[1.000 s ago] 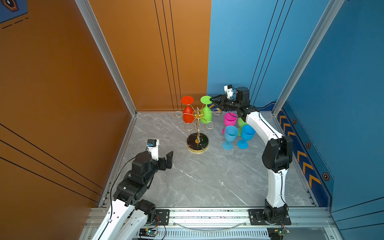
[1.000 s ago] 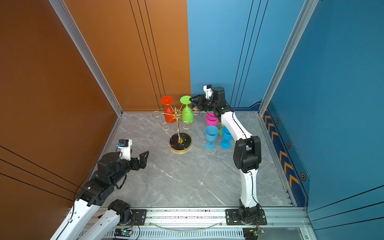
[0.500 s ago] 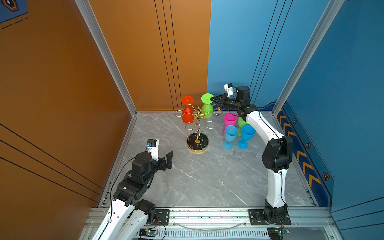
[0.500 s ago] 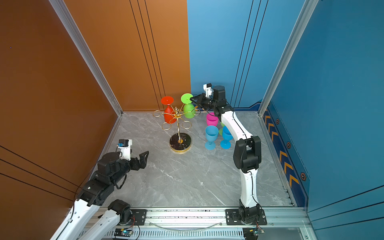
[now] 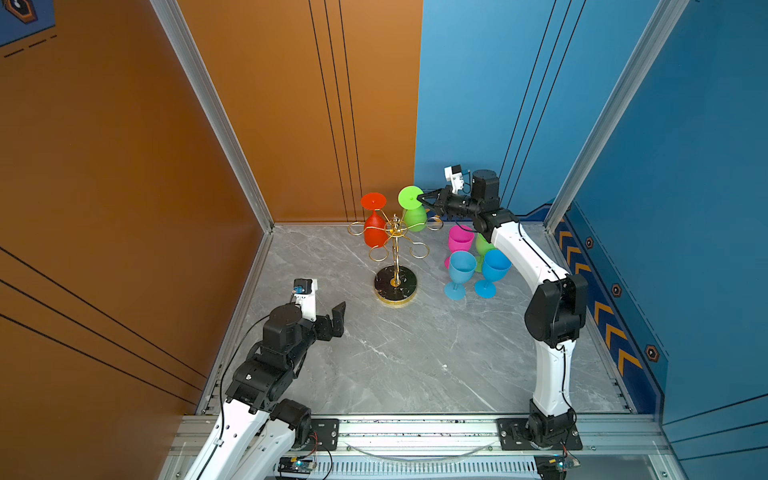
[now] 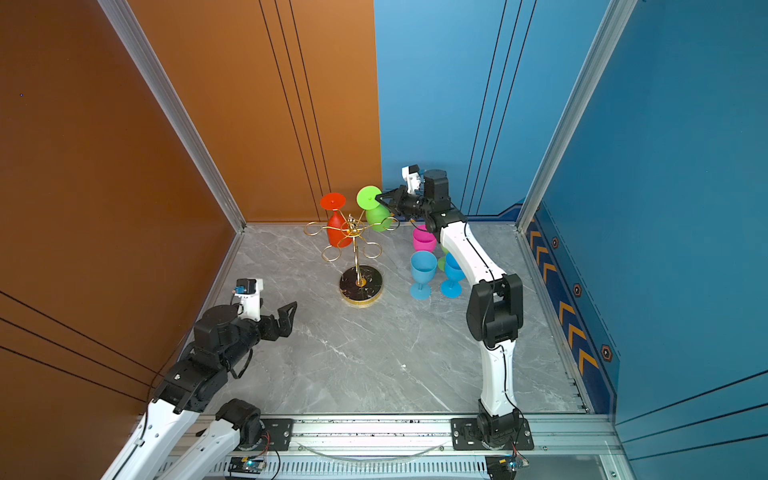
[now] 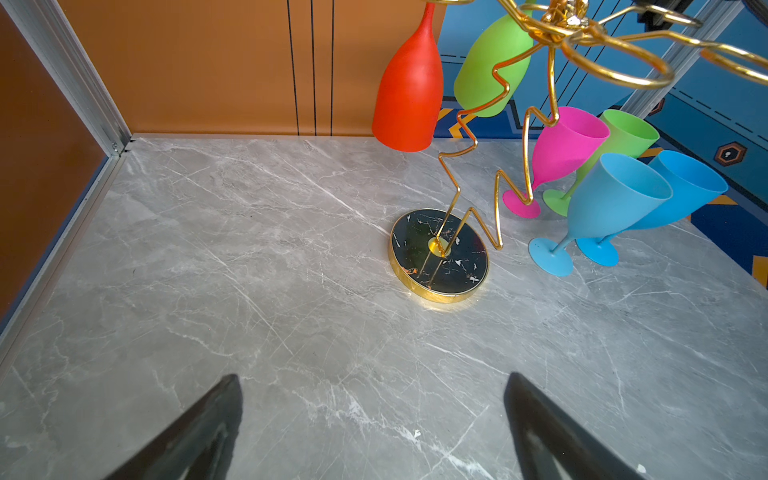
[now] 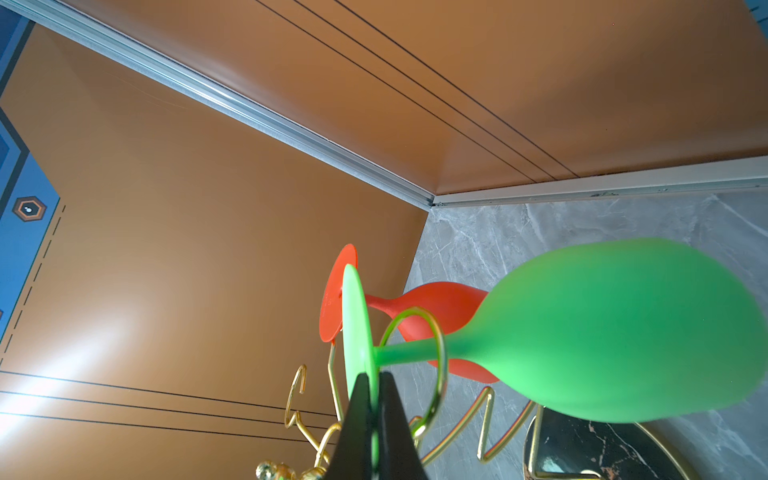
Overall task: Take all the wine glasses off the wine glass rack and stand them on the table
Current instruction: 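Close the right gripper on the foot of the hanging green glass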
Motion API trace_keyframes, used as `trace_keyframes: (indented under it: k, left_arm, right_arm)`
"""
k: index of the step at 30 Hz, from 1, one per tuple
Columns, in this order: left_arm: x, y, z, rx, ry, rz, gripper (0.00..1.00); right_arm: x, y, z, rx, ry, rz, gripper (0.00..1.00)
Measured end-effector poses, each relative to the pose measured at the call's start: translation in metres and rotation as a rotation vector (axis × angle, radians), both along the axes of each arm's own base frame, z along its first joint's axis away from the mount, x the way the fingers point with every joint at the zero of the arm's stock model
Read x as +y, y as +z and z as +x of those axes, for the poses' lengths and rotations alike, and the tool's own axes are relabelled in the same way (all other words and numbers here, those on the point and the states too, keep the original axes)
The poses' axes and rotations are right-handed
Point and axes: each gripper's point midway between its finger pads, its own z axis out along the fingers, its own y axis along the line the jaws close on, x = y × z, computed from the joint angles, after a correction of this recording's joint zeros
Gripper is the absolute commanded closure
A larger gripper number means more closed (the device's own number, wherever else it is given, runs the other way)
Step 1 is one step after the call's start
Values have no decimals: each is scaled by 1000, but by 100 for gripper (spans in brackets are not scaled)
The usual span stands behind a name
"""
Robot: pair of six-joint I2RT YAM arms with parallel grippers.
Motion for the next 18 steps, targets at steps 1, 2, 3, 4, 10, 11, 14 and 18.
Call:
trace_keyframes:
  k: [1, 2, 3, 4, 10, 11, 14, 18]
  left_arm:
    - [0, 0, 0, 0, 0, 0, 2]
    - [0, 0, 0, 0, 0, 0, 2]
    - [0, 0, 0, 0, 0, 0, 2]
    - [0, 0, 0, 0, 0, 0, 2]
    - [0, 0, 0, 0, 1, 0, 2]
    - [1, 0, 0, -1, 2, -1, 2]
    - [1, 1, 1, -3, 6, -2, 2]
    - [0, 1, 1, -2, 1, -7, 2]
  right_arm:
    - [2, 2, -3, -1, 7, 1, 100]
    - [4, 3, -5, -1, 11, 1, 100]
    - [5, 4, -6, -2, 14, 2, 100]
    - [7, 7, -8, -6, 19, 3, 100]
    - [7, 16, -19, -15, 37, 9, 100]
    - [7, 17, -21, -16, 39, 10, 100]
    - [7, 21, -28, -15, 45, 10, 100]
    - [6, 26, -36, -15, 47, 9, 100]
